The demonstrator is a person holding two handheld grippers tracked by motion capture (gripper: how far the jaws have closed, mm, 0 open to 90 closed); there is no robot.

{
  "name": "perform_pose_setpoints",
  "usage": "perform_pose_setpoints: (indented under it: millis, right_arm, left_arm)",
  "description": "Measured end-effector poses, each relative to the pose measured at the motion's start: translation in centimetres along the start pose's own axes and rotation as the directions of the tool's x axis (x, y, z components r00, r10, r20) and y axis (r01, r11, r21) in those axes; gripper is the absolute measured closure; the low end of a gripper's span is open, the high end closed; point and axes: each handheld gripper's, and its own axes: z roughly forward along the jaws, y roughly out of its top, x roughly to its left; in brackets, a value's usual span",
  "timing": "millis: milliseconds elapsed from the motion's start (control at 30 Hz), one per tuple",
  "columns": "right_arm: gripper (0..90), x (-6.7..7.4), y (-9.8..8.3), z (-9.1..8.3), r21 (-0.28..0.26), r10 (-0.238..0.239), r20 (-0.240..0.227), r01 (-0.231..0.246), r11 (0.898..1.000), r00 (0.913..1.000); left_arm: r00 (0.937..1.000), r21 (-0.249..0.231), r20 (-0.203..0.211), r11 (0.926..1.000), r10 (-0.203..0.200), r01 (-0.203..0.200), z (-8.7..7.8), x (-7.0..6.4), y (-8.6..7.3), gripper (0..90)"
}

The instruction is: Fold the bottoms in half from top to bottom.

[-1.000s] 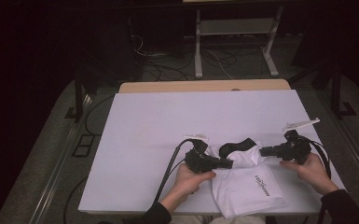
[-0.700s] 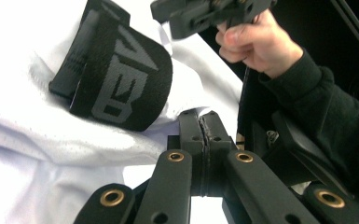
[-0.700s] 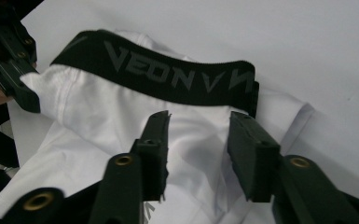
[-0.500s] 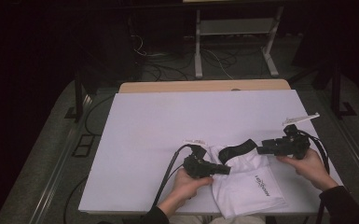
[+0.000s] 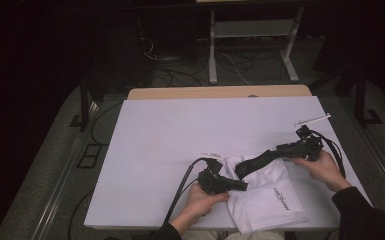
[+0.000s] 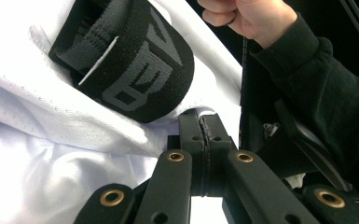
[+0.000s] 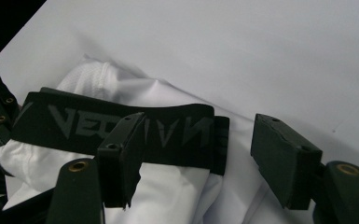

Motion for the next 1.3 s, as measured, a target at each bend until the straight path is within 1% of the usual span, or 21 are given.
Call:
perform_pose_setpoints:
  millis: [33,100,167,333,367,500,567,667,733,867,967,1033,1100,1167,1233,1300]
  right_arm:
    - [34.1,-0.1,0.1,0.1,0.005,0.003,0.002,-0.003,1.000,1.0000]
    - [34.2,-0.4,0.2,0.5,0.024,0.016,-0.015,-0.015,1.000,0.9998]
    - [34.7,-0.6,0.2,0.9,0.038,0.021,-0.021,-0.020,0.999,0.9996]
    - [36.3,-1.1,0.2,1.6,0.062,0.036,-0.066,-0.032,0.998,0.9972]
    - [37.1,-1.1,0.2,1.7,0.065,0.033,-0.068,-0.029,0.997,0.9971]
    - [45.2,-0.8,0.3,2.1,0.080,0.001,-0.074,0.005,0.997,0.9973]
    - [49.1,-0.5,0.3,2.2,0.083,-0.016,-0.060,0.021,0.996,0.9981]
    - [60.1,-0.3,0.3,2.1,0.078,-0.028,-0.046,0.031,0.996,0.9986]
    - [67.1,-0.3,0.3,2.0,0.067,-0.036,-0.045,0.039,0.997,0.9984]
    - [77.4,-0.2,0.3,1.7,0.055,-0.040,-0.050,0.043,0.998,0.9980]
    - [80.0,0.0,0.3,1.5,0.044,-0.053,-0.043,0.055,0.998,0.9977]
    - [80.5,0.1,0.3,1.4,0.041,-0.063,-0.038,0.064,0.997,0.9973]
    - [80.9,0.3,0.2,1.2,0.035,-0.066,-0.042,0.068,0.997,0.9969]
    - [81.0,0.4,0.2,1.0,0.028,-0.070,-0.044,0.072,0.997,0.9966]
    - [81.2,0.5,0.1,0.6,0.011,-0.073,-0.053,0.074,0.997,0.9959]
    - [81.2,0.6,0.1,0.3,0.000,-0.073,-0.057,0.073,0.997,0.9957]
  left_arm:
    - [1.0000,0.005,-0.002,1.0000,0.002,-0.002,0.1,0.0,0.0,88.7]
    - [1.0000,0.009,-0.002,1.0000,0.000,0.000,0.1,0.1,0.0,88.7]
    - [1.0000,0.010,-0.003,0.9999,0.000,0.000,0.1,0.1,-0.1,88.7]
    - [1.0000,0.023,-0.008,0.9997,0.001,-0.001,0.3,0.1,-0.1,88.7]
    - [1.0000,0.023,-0.009,0.9997,-0.001,0.001,0.3,0.1,-0.1,88.7]
    - [1.0000,0.025,-0.010,0.9997,0.000,0.001,0.3,0.2,-0.1,88.7]
    - [0.9999,0.028,-0.010,0.9996,-0.001,0.001,0.4,0.2,-0.2,88.7]
    - [0.9999,0.029,-0.011,0.9996,0.000,0.000,0.4,0.2,-0.2,88.7]
    - [0.9999,0.029,-0.011,0.9996,-0.001,0.001,0.4,0.2,-0.2,88.6]
    - [0.9999,0.027,-0.012,0.9996,-0.001,0.002,0.3,0.2,-0.2,88.4]
    - [0.9997,0.025,-0.024,0.9997,0.001,0.000,0.3,0.2,-0.2,87.9]
    - [0.9990,0.026,-0.043,0.9996,0.012,-0.011,0.1,0.1,-0.2,87.5]
    - [0.9981,0.028,-0.059,0.9995,0.016,-0.015,0.0,0.0,-0.1,84.8]
    - [0.9955,0.026,-0.088,0.9991,0.034,-0.032,-0.3,-0.2,-0.1,79.8]
    - [0.9911,0.028,-0.120,0.9981,0.058,-0.055,-0.5,-0.6,0.0,72.6]
    - [0.9849,0.031,-0.149,0.9959,0.088,-0.084,-0.8,-0.9,0.1,62.1]
